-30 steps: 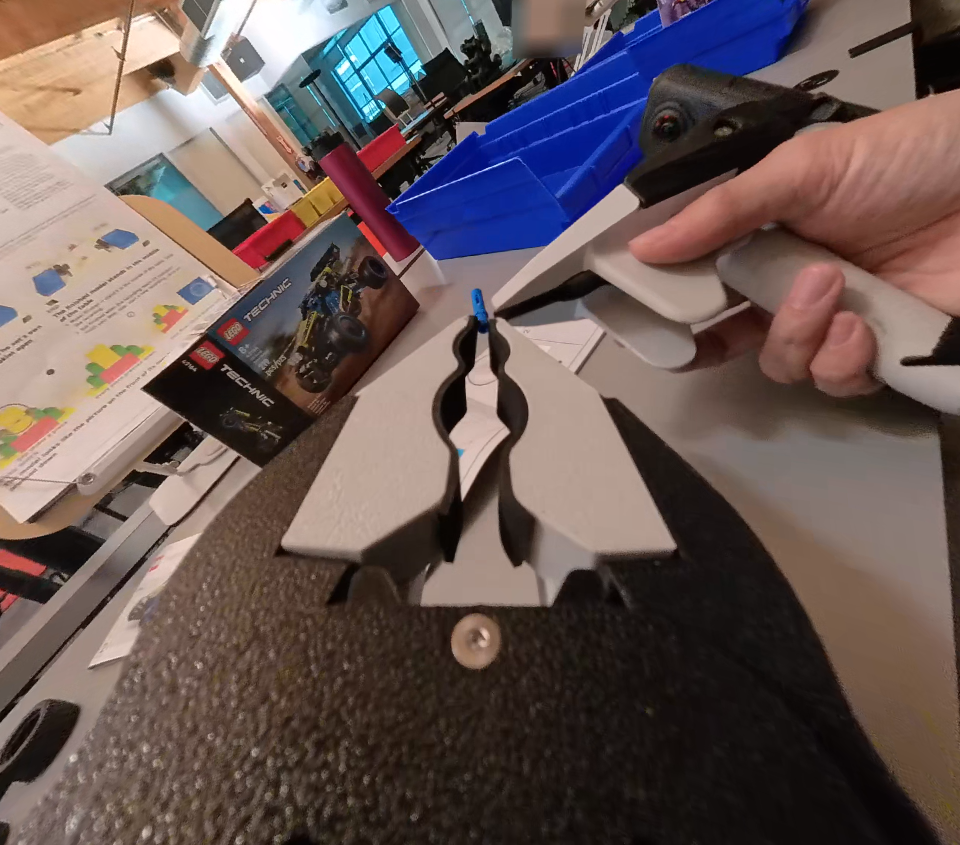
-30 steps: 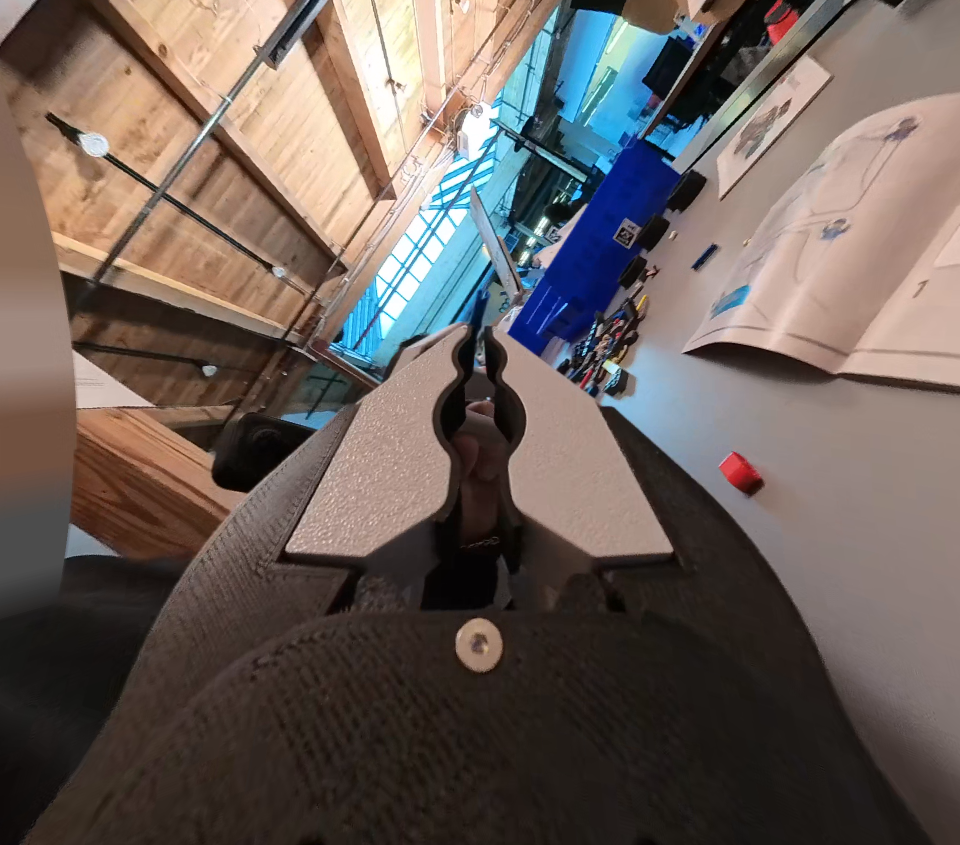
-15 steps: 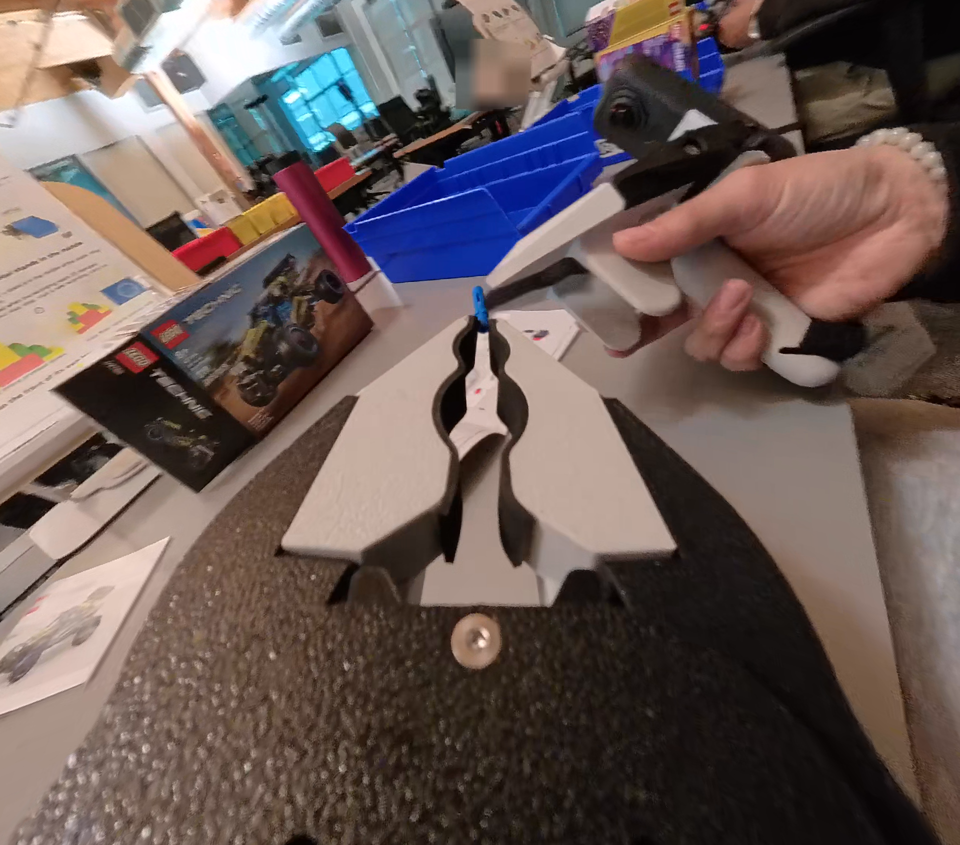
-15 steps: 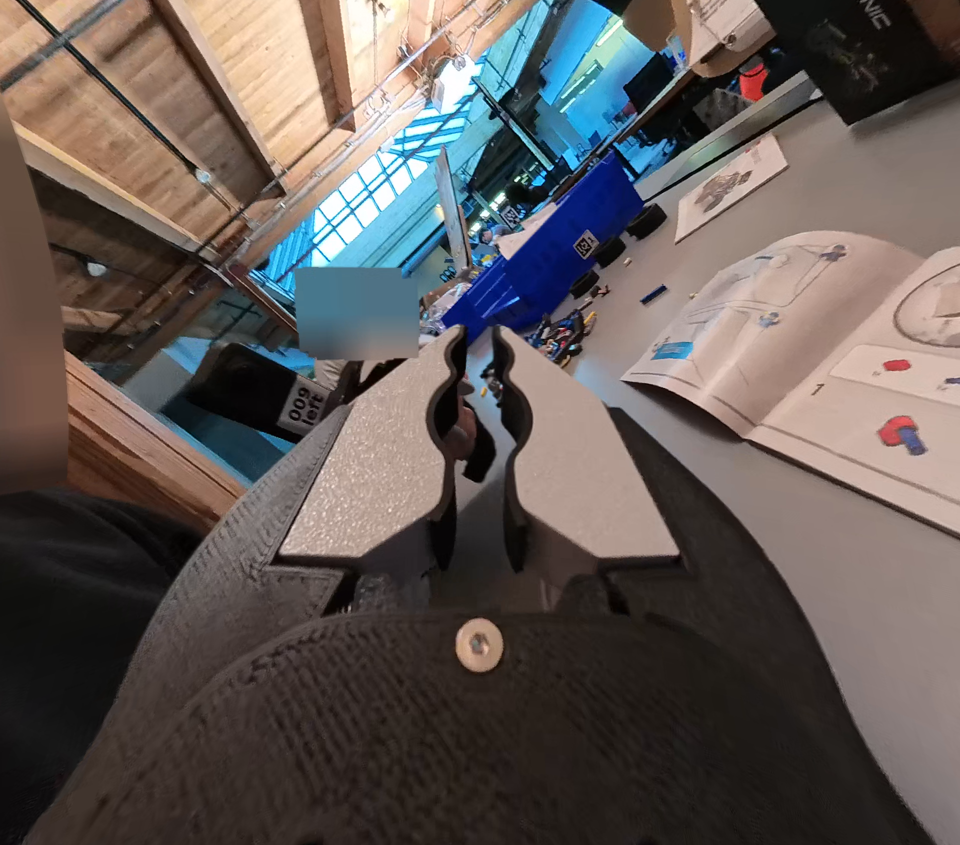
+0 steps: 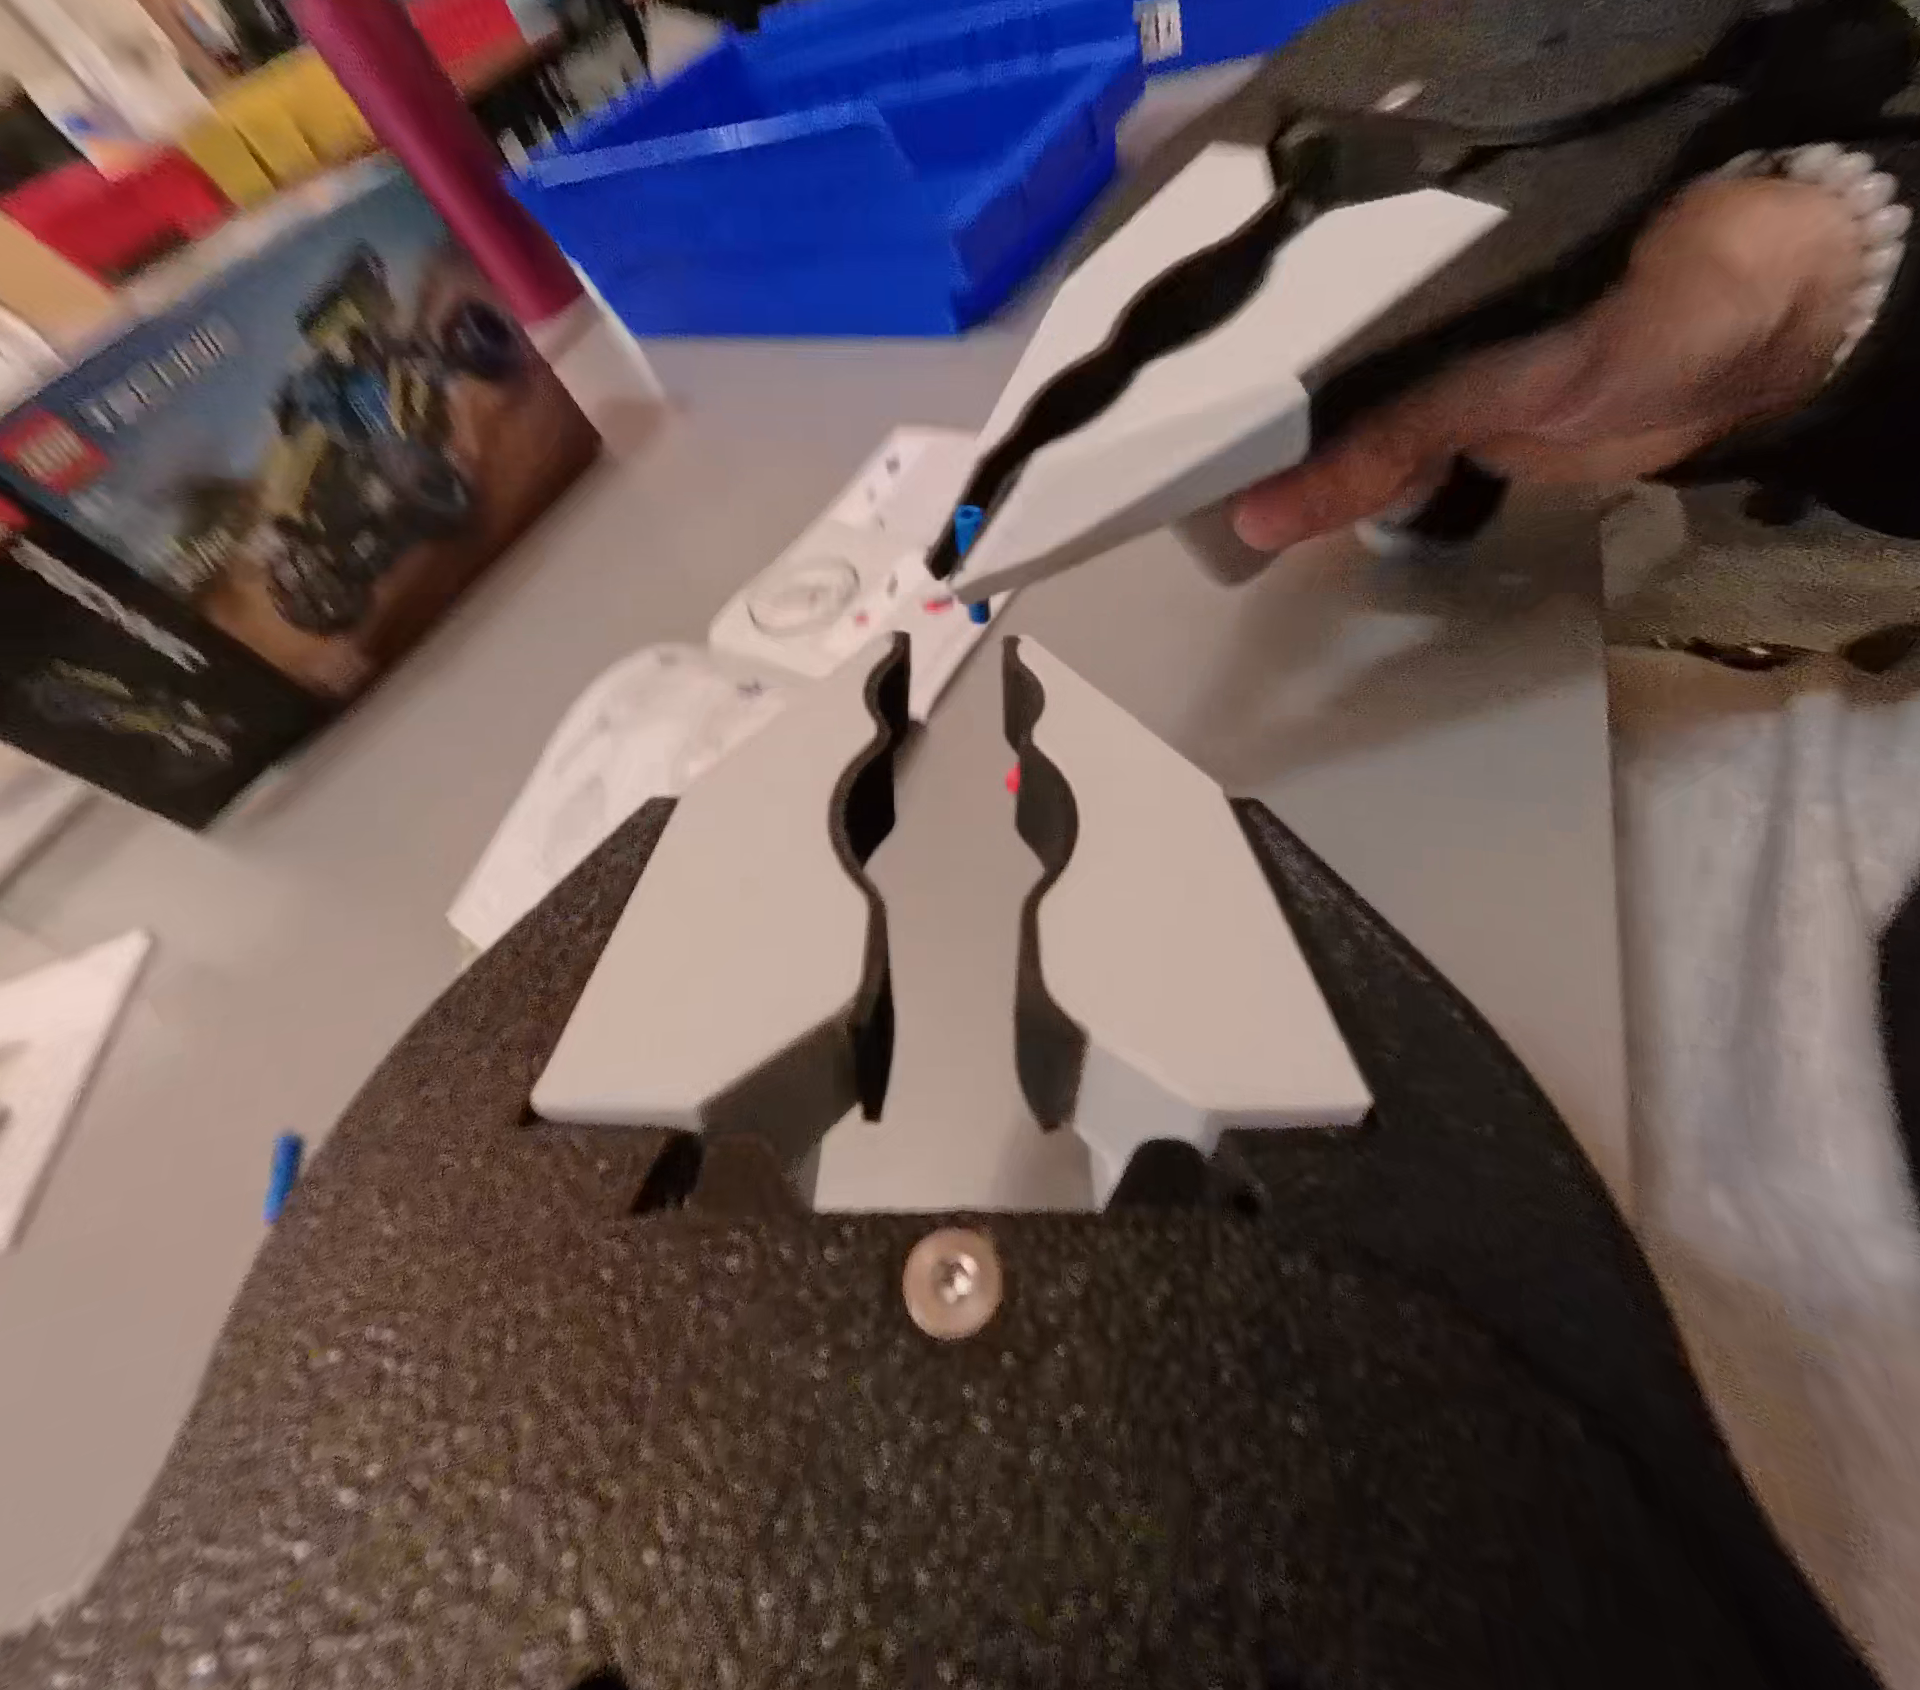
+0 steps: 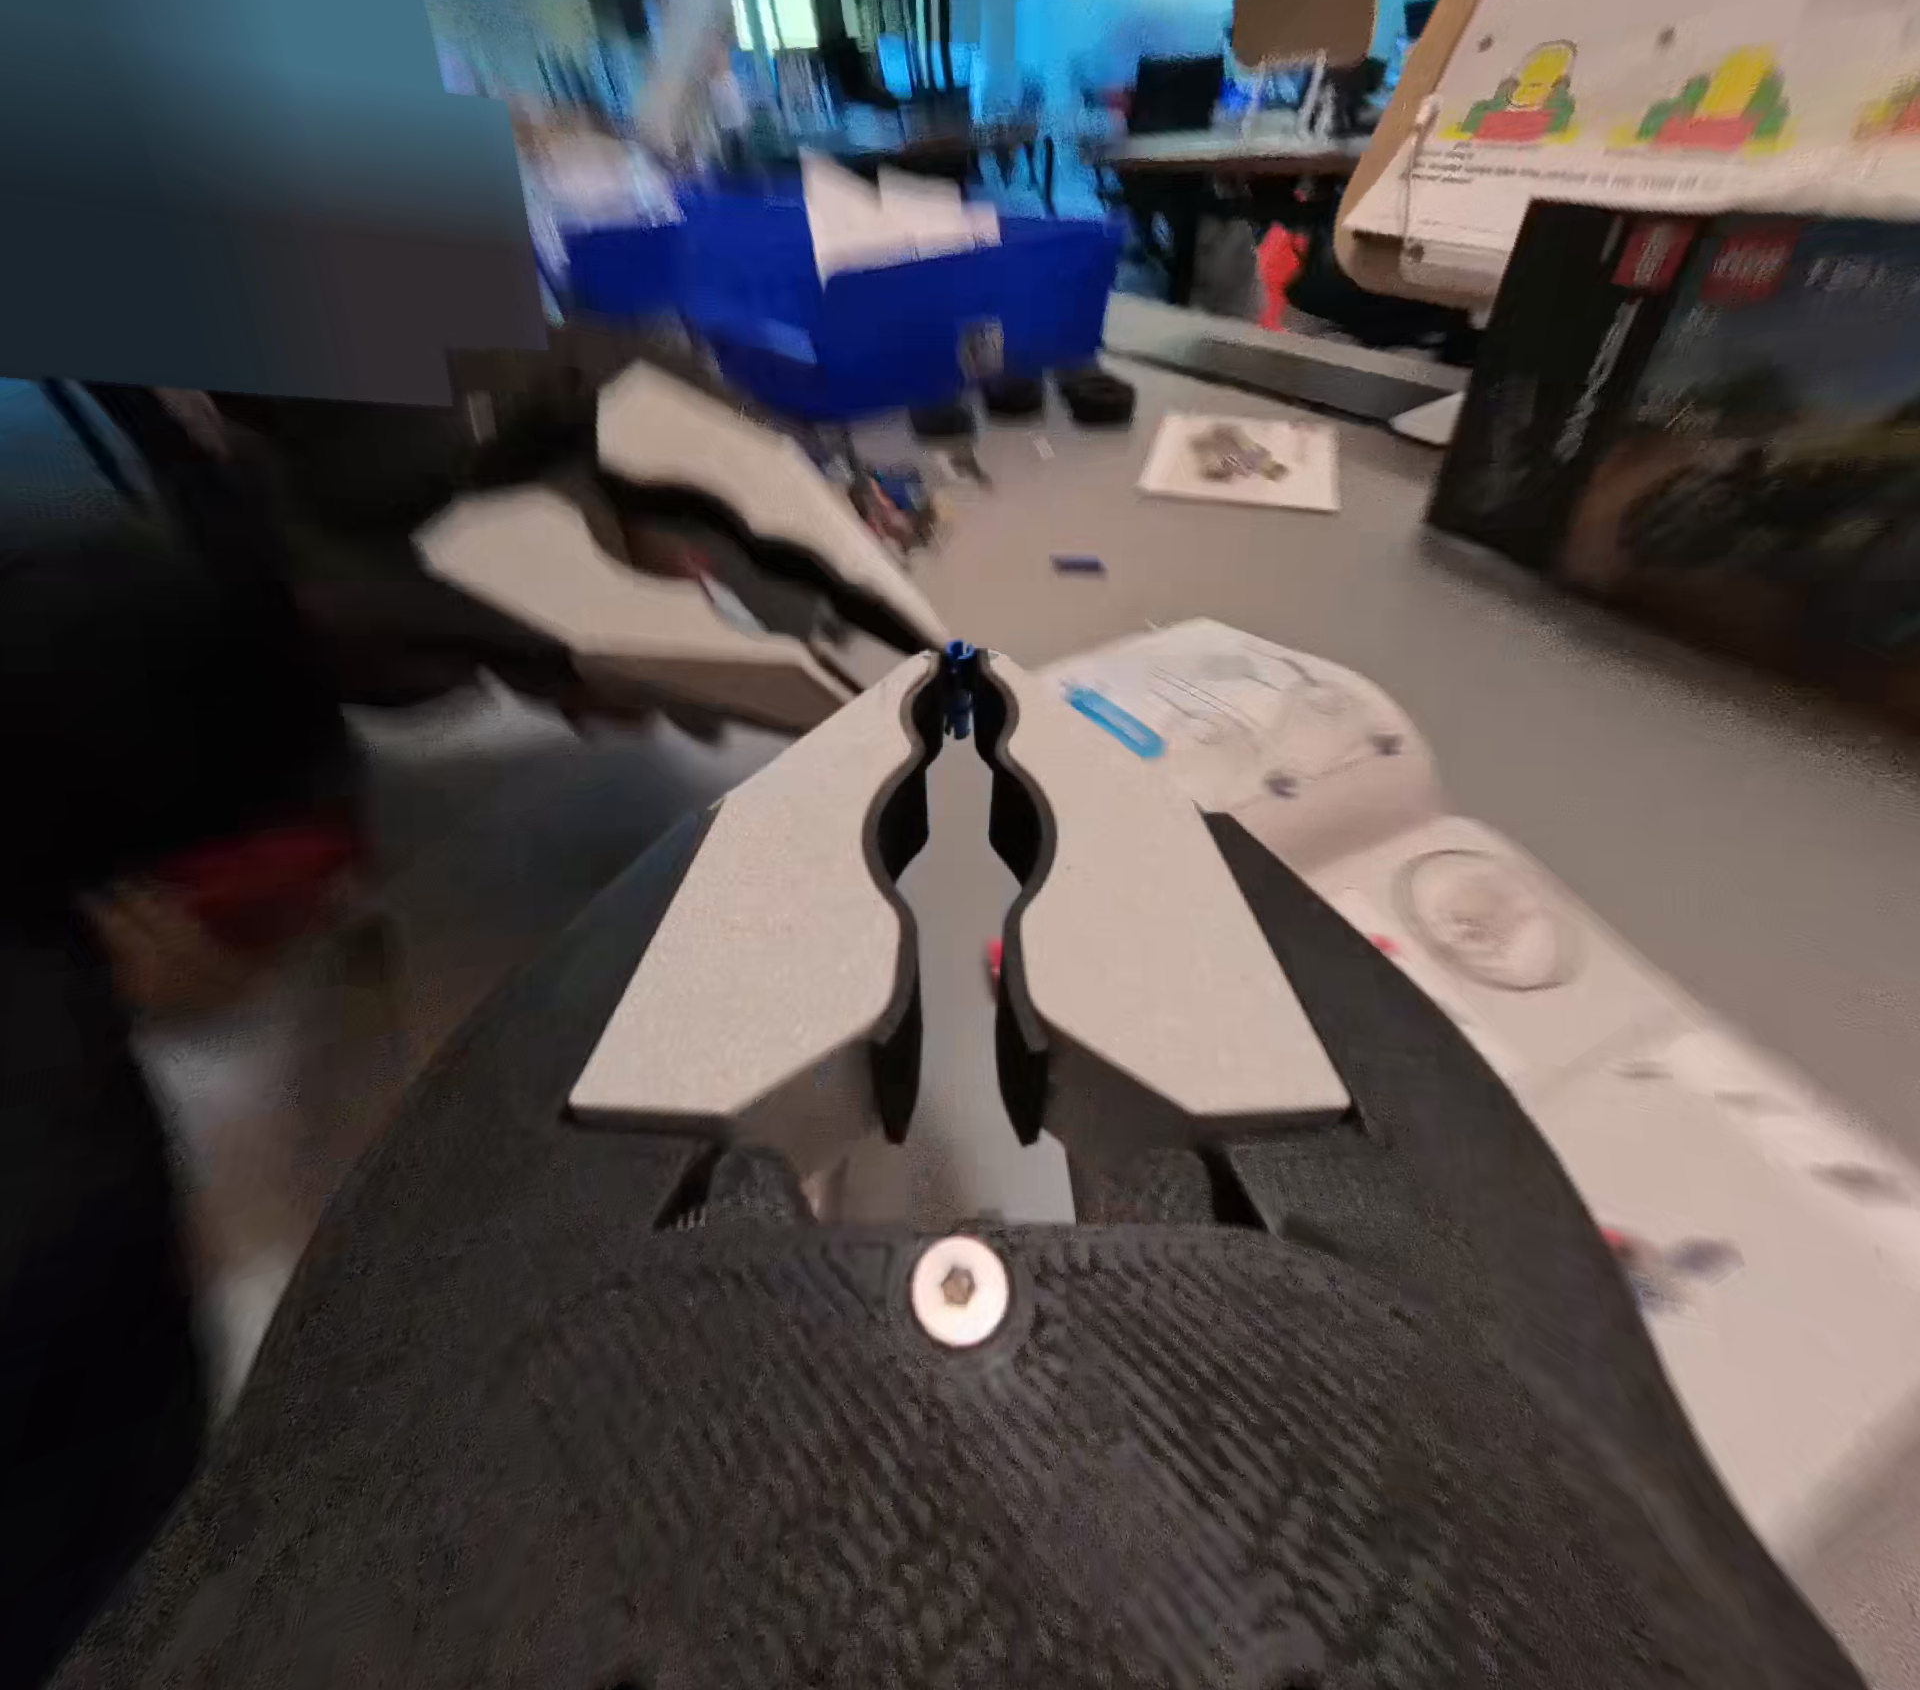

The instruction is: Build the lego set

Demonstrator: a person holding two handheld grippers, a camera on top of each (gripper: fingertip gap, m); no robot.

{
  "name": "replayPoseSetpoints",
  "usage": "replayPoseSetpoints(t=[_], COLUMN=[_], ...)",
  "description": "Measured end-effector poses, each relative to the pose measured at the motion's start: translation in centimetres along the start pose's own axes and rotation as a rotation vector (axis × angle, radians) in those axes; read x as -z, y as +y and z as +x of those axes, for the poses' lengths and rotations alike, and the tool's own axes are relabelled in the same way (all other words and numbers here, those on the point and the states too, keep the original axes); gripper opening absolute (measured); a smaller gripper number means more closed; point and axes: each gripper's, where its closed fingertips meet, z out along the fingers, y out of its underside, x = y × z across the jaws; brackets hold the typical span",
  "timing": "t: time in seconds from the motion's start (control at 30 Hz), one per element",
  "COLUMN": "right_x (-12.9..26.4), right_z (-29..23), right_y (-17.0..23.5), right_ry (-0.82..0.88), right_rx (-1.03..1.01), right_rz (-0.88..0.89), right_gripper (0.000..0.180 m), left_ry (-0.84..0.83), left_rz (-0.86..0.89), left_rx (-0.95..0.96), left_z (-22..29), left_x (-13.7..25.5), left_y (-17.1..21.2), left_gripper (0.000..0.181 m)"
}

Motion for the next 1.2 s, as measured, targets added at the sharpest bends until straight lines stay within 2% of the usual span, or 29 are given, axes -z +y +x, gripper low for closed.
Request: replayPoseSetpoints(t=[0.07, 0.13, 0.2, 0.23, 0.33, 0.4, 0.53, 0.67, 0.77, 0.93, 1.03, 1.07, 1.2], right_x=[-0.7, -1.7, -2.9, -3.3, -4.0, -4.1, -3.7, -1.4, 0.0, 1.0, 0.6, 0.6, 0.4], right_z=[-0.5, -1.6, -2.1, -2.6, -3.7, -4.0, -4.1, -2.1, 0.1, 2.1, 1.4, 1.4, 1.0], right_y=[1.7, 3.7, 5.4, 6.4, 7.7, 8.3, 8.4, 7.3, 6.3, 7.6, 7.7, 7.7, 8.5], right_ry=[0.065, 0.05, 0.056, 0.022, -0.044, -0.098, -0.154, -0.129, -0.082, -0.082, -0.136, -0.14, -0.196], right_rx=[0.337, 0.644, 0.814, 0.836, 0.81, 0.733, 0.598, 0.508, 0.372, 0.237, 0.2, 0.209, 0.226], right_rz=[-0.194, -0.378, -0.476, -0.516, -0.553, -0.571, -0.566, -0.565, -0.529, -0.586, -0.567, -0.568, -0.596], right_gripper=[0.002, 0.002, 0.003, 0.003, 0.003, 0.018, 0.028, 0.025, 0.024, 0.025, 0.022, 0.022, 0.016], left_ry=[0.074, 0.089, 0.095, 0.071, 0.093, 0.105, 0.117, 0.145, 0.119, 0.018, 0.042, 0.059, 0.072], left_rz=[-0.083, -0.165, -0.259, -0.302, -0.346, -0.356, -0.415, -0.412, -0.418, -0.422, -0.463, -0.458, -0.45], left_rx=[0.07, 0.137, 0.18, 0.198, 0.272, 0.277, 0.243, 0.207, 0.173, 0.187, 0.271, 0.289, 0.295], left_z=[0.4, 0.1, -0.3, -0.8, -0.5, -0.1, 0.5, 1.2, 0.6, -1.9, -2.0, -1.7, -1.5], left_x=[0.6, 1.6, 2.7, 3.1, 4.0, 4.1, 4.0, 3.8, 3.8, 3.0, 2.5, 2.4, 2.4], left_y=[1.2, 2.6, 4.6, 5.6, 7.3, 7.9, 8.9, 8.5, 8.9, 9.3, 10.3, 10.3, 10.2], left_gripper=[0.019, 0.018, 0.017, 0.015, 0.013, 0.012, 0.012, 0.019, 0.017, 0.014, 0.012, 0.004, 0.003])
